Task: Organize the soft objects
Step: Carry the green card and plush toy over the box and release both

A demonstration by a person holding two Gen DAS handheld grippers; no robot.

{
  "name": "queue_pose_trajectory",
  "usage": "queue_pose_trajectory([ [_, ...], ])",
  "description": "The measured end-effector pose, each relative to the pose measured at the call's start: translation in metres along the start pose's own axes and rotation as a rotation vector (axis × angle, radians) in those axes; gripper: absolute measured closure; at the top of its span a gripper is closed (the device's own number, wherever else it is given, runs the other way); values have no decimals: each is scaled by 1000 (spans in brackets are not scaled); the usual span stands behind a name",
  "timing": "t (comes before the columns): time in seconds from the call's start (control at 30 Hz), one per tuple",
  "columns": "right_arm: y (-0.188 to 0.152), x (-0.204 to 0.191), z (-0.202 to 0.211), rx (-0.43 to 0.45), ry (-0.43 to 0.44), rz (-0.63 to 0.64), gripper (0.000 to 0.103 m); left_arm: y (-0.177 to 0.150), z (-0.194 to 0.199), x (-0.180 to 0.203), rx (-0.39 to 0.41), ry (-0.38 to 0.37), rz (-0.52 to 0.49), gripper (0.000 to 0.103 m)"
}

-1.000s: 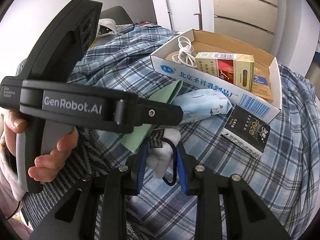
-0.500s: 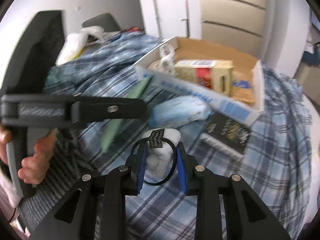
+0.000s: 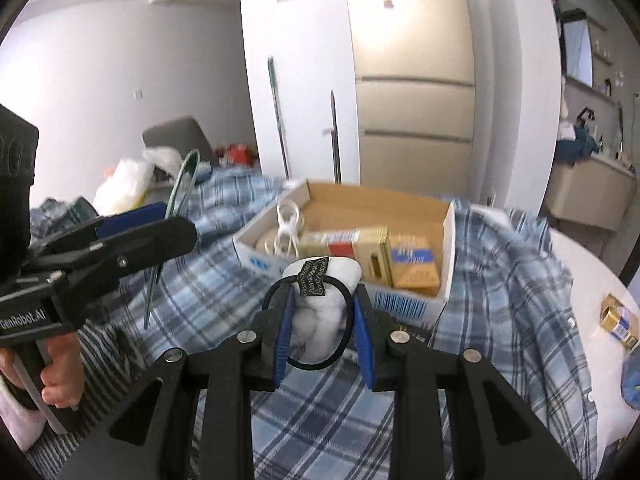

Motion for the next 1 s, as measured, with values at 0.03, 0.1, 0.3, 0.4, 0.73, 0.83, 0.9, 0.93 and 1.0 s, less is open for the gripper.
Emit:
queue_pose_trajectory([
  [0.03, 1, 0, 3, 16, 4, 4, 76, 1, 3, 1, 4, -13, 3, 33],
  [0.1, 3, -2, 7, 35, 1, 12, 76, 4, 9, 3, 17, -11, -7, 33],
  [0.3, 11, -7, 23, 94, -30, 50, 76, 13, 33, 20, 81, -4, -55, 33],
  [0.4, 20, -9, 27, 100, -42, 61, 76, 21, 45, 30, 103, 8, -88, 33],
  [0.73, 65, 0, 45, 127, -184, 24, 76, 63, 51, 49, 145, 42, -156, 32],
  [0.83, 84, 9, 48, 142, -191, -33, 76, 82, 48, 53, 168, 67, -185, 32],
  [0.9, 98, 13, 50, 165, -201, -43, 76, 95, 45, 54, 172, 62, -178, 32],
  [0.93, 105, 16, 50, 176, -214, -46, 76, 100, 42, 53, 161, 47, -164, 32],
  [1.0, 119, 22, 50, 192, -225, -63, 76, 112, 39, 51, 170, 40, -131, 32],
])
Point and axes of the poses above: each gripper's, at about its wrist camera, not at the fingertips, and z roughly against the way its jaws point, x to its right, y to its top, the point moved 3 cm from there along -z, roughly the way its jaws point, and after that the axes turned 4 degrees about -x, right-handed, at the moved point
